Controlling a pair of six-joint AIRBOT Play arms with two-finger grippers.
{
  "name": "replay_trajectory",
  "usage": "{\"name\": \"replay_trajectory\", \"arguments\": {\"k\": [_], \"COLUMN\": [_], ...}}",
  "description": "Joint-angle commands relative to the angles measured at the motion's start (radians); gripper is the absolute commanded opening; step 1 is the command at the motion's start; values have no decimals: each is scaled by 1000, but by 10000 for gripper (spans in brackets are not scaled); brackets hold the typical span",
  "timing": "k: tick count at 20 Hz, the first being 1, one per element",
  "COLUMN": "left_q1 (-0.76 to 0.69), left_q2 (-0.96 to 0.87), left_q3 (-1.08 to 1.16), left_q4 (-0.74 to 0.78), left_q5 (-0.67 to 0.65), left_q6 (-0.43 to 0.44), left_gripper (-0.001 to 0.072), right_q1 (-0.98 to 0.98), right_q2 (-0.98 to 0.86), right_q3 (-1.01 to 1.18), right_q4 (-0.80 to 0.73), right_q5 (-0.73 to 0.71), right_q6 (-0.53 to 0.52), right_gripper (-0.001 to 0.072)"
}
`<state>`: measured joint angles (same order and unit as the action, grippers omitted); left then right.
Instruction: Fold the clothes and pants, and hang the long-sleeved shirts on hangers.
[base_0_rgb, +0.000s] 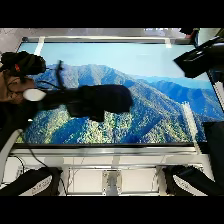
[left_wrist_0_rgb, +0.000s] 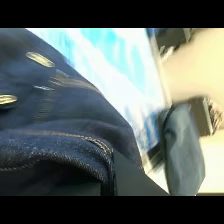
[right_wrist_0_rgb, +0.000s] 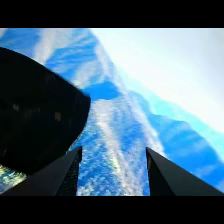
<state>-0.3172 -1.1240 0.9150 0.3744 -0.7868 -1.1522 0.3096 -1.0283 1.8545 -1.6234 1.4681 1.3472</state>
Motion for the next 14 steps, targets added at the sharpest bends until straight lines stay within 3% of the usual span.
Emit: {"name": "replay_trajectory", "arguments": {"k": [1, 2, 3, 4, 5, 7, 9, 10, 12, 14], "left_q1": [-130, -123, -116, -106, -86, 3, 154, 239, 380, 463], "left_q2": [-116, -139, -156, -160, -154, -114, -56, -27, 13, 41], "left_q3": [0, 0, 0, 0, 1, 1, 0, 0, -4, -55], "left_q4": [78, 97, 97, 98, 97, 98, 137, 194, 353, 476], "left_q5": [109, 104, 89, 86, 85, 39, -94, -184, -356, -435], "left_q6": [-82, -95, -93, -84, -79, -78, -79, -79, -123, -182], "left_gripper": [43, 45, 193, 500, 613, 613, 611, 604, 505, 497], "right_q1": [-1, -1, -4, -23, -58, -165, -290, -341, -405, -407], "right_q2": [2, -7, -15, -24, -28, -27, -24, -19, 4, 24], "right_q3": [12, 5, -11, -42, -90, -221, -380, -465, -666, -840], "right_q4": [-126, -127, -130, -128, -128, -106, 24, 110, 288, 423], "right_q5": [18, 17, 17, 17, 17, 15, 9, -11, -119, -234], "right_q6": [7, 7, 6, 7, 18, 77, 79, 70, 46, 45], "right_gripper": [433, 433, 433, 433, 433, 433, 434, 434, 434, 444]}}
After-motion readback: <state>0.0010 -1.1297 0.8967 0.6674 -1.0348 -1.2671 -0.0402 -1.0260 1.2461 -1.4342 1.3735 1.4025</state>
